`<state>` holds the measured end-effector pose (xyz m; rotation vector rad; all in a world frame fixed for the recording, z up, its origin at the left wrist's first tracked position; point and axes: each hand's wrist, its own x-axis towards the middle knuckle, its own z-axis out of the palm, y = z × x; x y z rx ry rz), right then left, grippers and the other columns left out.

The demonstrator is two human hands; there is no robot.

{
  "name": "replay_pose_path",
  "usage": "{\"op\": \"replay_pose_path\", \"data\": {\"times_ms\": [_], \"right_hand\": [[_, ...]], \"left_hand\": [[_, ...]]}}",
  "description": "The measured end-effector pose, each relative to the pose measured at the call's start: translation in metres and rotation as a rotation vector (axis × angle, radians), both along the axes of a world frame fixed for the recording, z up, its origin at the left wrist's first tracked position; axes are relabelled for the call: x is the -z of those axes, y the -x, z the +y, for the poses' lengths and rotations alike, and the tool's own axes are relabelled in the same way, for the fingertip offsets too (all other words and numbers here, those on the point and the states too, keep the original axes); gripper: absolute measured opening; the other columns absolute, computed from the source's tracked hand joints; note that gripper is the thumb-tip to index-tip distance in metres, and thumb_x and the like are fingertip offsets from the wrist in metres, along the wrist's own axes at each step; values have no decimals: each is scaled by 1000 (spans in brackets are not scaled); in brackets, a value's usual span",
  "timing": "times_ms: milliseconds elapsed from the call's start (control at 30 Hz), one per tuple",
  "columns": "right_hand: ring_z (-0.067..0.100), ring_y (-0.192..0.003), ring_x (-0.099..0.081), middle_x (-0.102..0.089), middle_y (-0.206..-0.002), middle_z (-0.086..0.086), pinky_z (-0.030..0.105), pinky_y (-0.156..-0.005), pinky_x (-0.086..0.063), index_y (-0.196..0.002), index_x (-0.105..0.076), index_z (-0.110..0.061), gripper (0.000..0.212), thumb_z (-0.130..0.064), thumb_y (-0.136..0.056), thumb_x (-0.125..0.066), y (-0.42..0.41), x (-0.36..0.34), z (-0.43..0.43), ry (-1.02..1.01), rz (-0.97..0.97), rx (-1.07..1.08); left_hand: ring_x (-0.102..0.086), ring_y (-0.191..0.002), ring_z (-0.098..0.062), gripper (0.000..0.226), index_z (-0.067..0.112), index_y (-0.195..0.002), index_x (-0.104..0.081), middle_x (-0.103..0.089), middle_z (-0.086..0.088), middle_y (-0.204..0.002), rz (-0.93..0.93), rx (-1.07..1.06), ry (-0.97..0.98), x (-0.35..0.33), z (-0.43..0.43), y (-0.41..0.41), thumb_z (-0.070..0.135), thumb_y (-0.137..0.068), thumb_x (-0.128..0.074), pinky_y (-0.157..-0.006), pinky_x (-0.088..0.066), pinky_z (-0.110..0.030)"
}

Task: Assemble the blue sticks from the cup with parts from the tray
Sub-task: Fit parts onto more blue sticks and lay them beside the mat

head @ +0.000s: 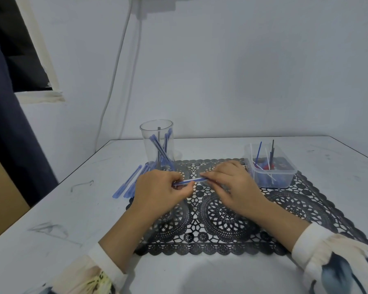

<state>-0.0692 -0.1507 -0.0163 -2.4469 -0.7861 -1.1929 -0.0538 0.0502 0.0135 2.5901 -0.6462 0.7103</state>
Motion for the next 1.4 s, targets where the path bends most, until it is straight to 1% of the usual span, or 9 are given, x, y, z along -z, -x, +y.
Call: {"op": "replay_pose_path", "data": {"times_ms": [200, 333, 433, 500, 633, 767, 933, 1100, 1400], "right_hand": [[14, -86, -49, -62, -87, 0, 28, -79, -38, -111, -66, -14, 30, -14, -83, -55, 2, -3, 1, -3, -47, 31], [12, -85, -47, -61, -85, 2, 29, -74, -42, -104, -69, -11, 27, -19, -82, -55, 1, -3, 0, -22, 9, 22], [11, -84, -47, -60, -84, 2, 27, -74, -41, -100, -71, -10, 27, -24, -83, -55, 1, -2, 1, -35, 41, 17], [12, -83, -47, -61, -84, 3, 27, -73, -41, -100, -71, -9, 28, -24, -85, -53, 0, -2, 1, -19, 21, 28], [15, -82, -48, -61, -83, 4, 29, -70, -43, -97, -72, -8, 28, -24, -86, -52, -2, -2, -2, -25, -10, 61], [13, -84, -50, -62, -85, 2, 25, -76, -40, -95, -70, -9, 24, -21, -86, -52, -4, -3, -5, -44, 41, 88], [14, -84, -52, -63, -87, 3, 28, -74, -46, -99, -66, -7, 27, -14, -85, -43, 1, -4, -4, -15, 101, 68], [11, -86, -46, -60, -88, 4, 21, -77, -40, -101, -64, -4, 29, -14, -86, -41, 2, -6, -1, 26, 146, 52], [1, -80, -41, -59, -81, 2, 10, -77, -31, -103, -64, -2, 29, -14, -87, -43, 6, -9, 0, 17, 189, 1]], "left_hand": [[-48, -48, -3, 52, 27, -67, -69, -55, 7, -47, -10, 2, -3, -2, 0, 3, 68, -69, -36, -48, -35, -17], [-45, -46, -2, 46, 26, -68, -69, -52, 8, -46, -19, -11, -42, -4, 0, 3, 65, -74, -45, -47, -28, -17], [-45, -46, -2, 44, 26, -69, -68, -52, 7, -47, -12, -25, -52, -4, 1, 3, 64, -78, -49, -47, -28, -17], [-46, -47, -3, 42, 27, -69, -68, -53, 8, -48, -7, -37, -57, -5, 1, 3, 62, -79, -49, -47, -27, -17], [-41, -45, -1, 40, 27, -67, -67, -46, 9, -43, -14, -82, -48, -6, 3, 2, 61, -79, -51, -46, -23, -17], [-39, -44, 0, 37, 29, -65, -64, -43, 10, -42, -19, -93, -49, -7, 6, -1, 60, -80, -51, -45, -21, -18], [-41, -46, 0, 39, 28, -65, -63, -46, 10, -45, -42, -86, -47, -5, 7, -3, 62, -79, -50, -45, -22, -18], [-42, -45, -1, 44, 27, -63, -62, -47, 10, -44, -95, -81, -44, -3, 8, -6, 66, -77, -46, -44, -22, -17], [-42, -44, -3, 47, 27, -57, -57, -42, 9, -40, -72, -15, 21, 2, 10, -10, 68, -74, -42, -45, -26, -18]]}}
